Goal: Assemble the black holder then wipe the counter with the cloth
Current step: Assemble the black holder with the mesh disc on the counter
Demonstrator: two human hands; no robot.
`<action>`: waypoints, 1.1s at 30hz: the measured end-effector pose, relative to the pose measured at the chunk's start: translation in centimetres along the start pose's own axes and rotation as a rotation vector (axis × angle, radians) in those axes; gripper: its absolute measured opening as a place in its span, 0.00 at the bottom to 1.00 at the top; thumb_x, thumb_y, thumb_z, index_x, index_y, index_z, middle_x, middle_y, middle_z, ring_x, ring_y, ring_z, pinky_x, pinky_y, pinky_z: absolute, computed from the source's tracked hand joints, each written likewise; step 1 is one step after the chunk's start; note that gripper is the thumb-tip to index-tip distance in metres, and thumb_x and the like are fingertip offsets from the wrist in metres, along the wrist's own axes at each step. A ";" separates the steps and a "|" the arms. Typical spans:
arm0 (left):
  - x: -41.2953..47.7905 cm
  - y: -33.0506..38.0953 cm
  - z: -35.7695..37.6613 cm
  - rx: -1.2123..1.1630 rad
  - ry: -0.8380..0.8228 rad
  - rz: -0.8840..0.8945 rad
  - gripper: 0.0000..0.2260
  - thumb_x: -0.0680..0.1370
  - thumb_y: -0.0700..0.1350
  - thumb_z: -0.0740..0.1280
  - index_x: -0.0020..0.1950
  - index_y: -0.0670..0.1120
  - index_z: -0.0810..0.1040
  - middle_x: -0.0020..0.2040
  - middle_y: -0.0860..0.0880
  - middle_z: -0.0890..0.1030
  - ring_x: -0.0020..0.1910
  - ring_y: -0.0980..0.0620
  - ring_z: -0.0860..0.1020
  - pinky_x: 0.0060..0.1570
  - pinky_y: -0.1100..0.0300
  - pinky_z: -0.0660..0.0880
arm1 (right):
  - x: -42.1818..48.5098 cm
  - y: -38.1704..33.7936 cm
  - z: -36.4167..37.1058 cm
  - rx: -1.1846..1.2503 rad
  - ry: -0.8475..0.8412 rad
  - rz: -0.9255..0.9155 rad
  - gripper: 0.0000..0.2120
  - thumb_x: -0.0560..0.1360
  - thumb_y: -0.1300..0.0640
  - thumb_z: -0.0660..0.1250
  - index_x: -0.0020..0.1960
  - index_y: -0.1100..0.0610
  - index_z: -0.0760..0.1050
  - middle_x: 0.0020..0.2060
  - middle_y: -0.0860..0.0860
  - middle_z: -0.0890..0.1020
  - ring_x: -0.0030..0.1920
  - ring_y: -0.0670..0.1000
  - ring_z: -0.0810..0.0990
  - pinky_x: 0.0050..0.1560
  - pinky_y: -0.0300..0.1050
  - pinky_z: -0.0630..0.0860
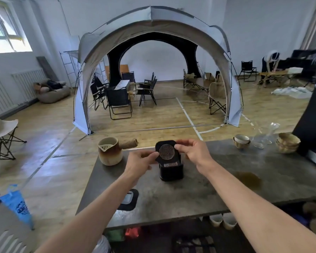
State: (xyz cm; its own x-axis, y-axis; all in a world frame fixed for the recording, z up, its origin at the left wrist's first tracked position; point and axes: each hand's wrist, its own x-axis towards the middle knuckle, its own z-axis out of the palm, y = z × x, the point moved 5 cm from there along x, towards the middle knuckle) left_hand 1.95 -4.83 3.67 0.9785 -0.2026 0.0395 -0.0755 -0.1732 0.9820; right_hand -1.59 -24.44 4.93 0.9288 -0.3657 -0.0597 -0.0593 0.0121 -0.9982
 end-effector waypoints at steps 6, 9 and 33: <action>3.5 -1.7 2.4 0.110 0.003 -0.264 0.05 0.69 0.44 0.78 0.40 0.44 0.85 0.38 0.46 0.85 0.29 0.55 0.70 0.20 0.67 0.62 | 2.7 2.3 -1.6 -0.150 0.077 0.021 0.11 0.74 0.67 0.70 0.57 0.66 0.81 0.49 0.60 0.84 0.40 0.52 0.81 0.24 0.26 0.69; 4.2 -2.5 1.9 0.163 0.027 -0.327 0.09 0.69 0.47 0.78 0.36 0.44 0.83 0.34 0.48 0.84 0.27 0.54 0.65 0.20 0.65 0.59 | 3.5 3.2 -1.8 -0.131 0.088 0.093 0.12 0.70 0.69 0.74 0.52 0.70 0.80 0.42 0.60 0.83 0.31 0.47 0.80 0.22 0.29 0.70; 2.4 -4.8 -3.7 0.349 0.013 -0.363 0.14 0.69 0.51 0.78 0.48 0.44 0.85 0.38 0.44 0.79 0.33 0.52 0.73 0.25 0.64 0.65 | 2.1 -0.5 1.4 -0.293 0.055 -0.180 0.06 0.68 0.59 0.78 0.39 0.57 0.81 0.30 0.52 0.83 0.27 0.42 0.79 0.32 0.31 0.75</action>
State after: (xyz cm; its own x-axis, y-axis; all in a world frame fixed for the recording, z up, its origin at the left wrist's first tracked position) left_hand 5.36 -0.93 -0.22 0.9556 -0.0580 -0.2888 0.2126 -0.5431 0.8123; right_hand 0.94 -23.96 5.34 0.9133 -0.3874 0.1258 -0.0063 -0.3223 -0.9466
